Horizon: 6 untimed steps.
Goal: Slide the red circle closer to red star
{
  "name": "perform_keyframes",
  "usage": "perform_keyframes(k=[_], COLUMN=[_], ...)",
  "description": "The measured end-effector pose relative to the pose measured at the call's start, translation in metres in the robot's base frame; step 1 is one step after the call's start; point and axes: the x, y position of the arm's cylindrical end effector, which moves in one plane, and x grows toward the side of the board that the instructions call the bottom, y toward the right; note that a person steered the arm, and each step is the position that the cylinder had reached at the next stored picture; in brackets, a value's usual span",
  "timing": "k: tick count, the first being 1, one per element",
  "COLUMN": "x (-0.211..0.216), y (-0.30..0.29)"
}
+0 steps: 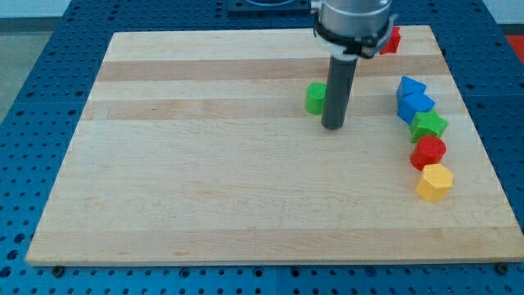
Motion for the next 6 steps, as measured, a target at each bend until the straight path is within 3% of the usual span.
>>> perform_keyframes(k=[3,6], x=[0.146,0.154], y=[0.024,0.21])
